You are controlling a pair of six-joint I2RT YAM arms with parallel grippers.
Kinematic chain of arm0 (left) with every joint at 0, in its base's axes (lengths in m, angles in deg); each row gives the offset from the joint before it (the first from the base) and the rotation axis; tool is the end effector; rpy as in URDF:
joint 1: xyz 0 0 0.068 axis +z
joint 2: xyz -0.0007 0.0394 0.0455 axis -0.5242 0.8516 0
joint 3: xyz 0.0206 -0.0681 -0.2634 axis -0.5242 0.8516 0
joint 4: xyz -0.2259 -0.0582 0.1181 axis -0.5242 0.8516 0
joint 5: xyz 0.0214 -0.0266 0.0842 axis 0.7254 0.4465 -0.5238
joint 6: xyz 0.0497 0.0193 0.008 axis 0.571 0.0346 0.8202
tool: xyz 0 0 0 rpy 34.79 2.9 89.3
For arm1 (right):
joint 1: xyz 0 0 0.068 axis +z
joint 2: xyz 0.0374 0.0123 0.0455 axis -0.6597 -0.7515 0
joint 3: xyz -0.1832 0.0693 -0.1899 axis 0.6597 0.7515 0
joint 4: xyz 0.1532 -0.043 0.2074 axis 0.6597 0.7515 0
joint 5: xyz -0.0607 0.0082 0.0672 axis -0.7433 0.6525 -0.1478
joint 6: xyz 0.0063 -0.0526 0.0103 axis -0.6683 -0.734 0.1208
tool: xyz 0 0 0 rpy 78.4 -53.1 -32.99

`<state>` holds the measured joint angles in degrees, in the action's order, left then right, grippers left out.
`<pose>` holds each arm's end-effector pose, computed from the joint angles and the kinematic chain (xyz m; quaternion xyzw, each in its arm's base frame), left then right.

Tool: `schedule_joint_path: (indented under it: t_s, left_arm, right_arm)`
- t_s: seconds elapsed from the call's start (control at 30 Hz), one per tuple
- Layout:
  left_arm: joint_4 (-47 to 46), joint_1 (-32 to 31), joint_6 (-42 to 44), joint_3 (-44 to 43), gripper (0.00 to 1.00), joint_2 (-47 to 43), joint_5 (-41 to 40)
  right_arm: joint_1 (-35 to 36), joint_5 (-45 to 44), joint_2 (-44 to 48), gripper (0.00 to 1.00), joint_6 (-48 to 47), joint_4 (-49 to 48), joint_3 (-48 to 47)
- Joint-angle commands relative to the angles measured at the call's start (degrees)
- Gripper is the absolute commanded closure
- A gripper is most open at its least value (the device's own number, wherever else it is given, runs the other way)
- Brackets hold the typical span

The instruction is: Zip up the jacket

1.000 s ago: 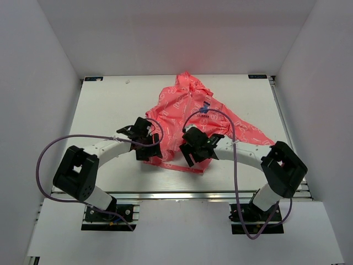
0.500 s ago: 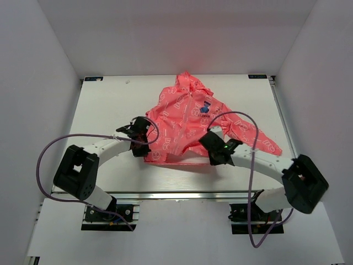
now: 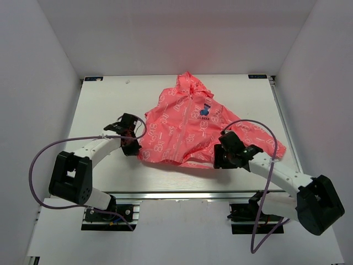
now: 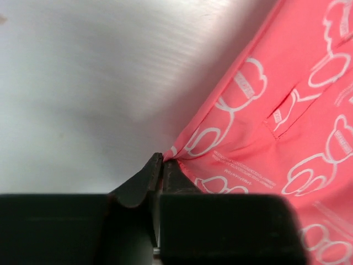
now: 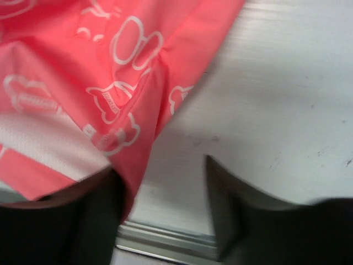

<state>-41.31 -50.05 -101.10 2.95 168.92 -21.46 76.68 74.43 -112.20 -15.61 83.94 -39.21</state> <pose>0.2460 -0.0781 0.1860 -0.1912 0.9680 -0.0318 0.1597 0.1750 0.1179 0.1854 -0.0292 0.9594 0.0849 0.2674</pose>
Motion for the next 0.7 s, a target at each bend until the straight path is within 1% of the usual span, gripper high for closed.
schedule_joint_path:
  t_s: [0.0,0.03,0.07,0.1,0.17,0.2,0.23,0.27,0.3,0.33,0.37,0.4,0.47,0.5,0.6,0.67]
  left_arm:
    - [6.5,1.7,0.7,-5.7,0.83,-3.5,-4.4]
    - [7.0,1.7,1.2,-6.9,0.62,-4.4,-3.9]
    - [7.0,1.7,1.6,-8.0,0.44,-5.4,-3.5]
    - [6.9,1.7,1.9,-8.9,0.03,-6.5,-3.8]
    - [7.6,1.7,1.6,-12.8,0.02,-8.9,-6.3]
    - [7.8,1.7,1.6,-14.4,0.02,-9.5,-8.7]
    - [7.8,1.7,1.8,-17.4,0.02,-10.2,-9.5]
    - [6.8,1.7,2.2,-18.7,0.02,-10.4,-10.4]
    - [5.6,1.7,2.8,-19.5,0.02,-10.6,-10.9]
    - [4.6,1.8,3.8,-20.3,0.02,-10.6,-11.9]
    - [2.3,1.8,4.5,-21.4,0.02,-10.3,-11.9]
    - [1.1,1.8,5.0,-21.8,0.02,-10.0,-11.9]
    - [-1.2,2.1,5.6,-21.8,0.02,-9.0,-12.2]
    - [-1.7,2.5,5.4,-21.8,0.02,-8.7,-11.2]
    - [-4.3,2.6,5.9,-20.6,0.02,-9.3,-10.0]
    - [-4.4,3.0,6.0,-20.2,0.02,-9.4,-10.2]
  right_arm:
    - [-0.6,7.6,5.0,0.34,-7.9,3.1,-2.9]
    - [-0.6,9.3,6.8,0.12,-9.3,3.4,-4.3]
    - [-0.6,11.1,7.3,0.11,-10.6,3.8,-5.8]
    - [-0.6,12.2,7.8,0.11,-11.9,4.5,-8.7]
    - [-0.6,10.5,7.5,0.1,-12.0,5.9,-11.9]
    - [-0.8,6.1,7.0,0.11,-11.6,7.3,-15.2]
    - [-0.9,3.5,5.6,0.11,-11.0,8.0,-17.0]
    - [-1.3,0.9,4.8,0.11,-10.3,8.4,-18.5]
    - [-2.8,-3.6,3.9,0.11,-8.4,8.9,-20.1]
    - [-4.2,-4.7,2.4,0.11,-7.8,8.9,-22.9]
    - [-6.5,-4.5,1.8,0.11,-7.1,8.8,-24.2]
    - [-12.7,-1.1,1.2,0.11,-6.6,7.9,-25.1]
    - [-19.1,4.1,-0.4,0.11,-4.7,4.7,-26.1]
    - [-23.3,7.0,-1.1,0.11,-3.8,3.2,-26.6]
    - [-24.4,4.8,-0.8,0.11,-3.5,0.5,-26.3]
    - [-24.5,4.2,-0.2,0.11,-4.2,-1.9,-25.7]
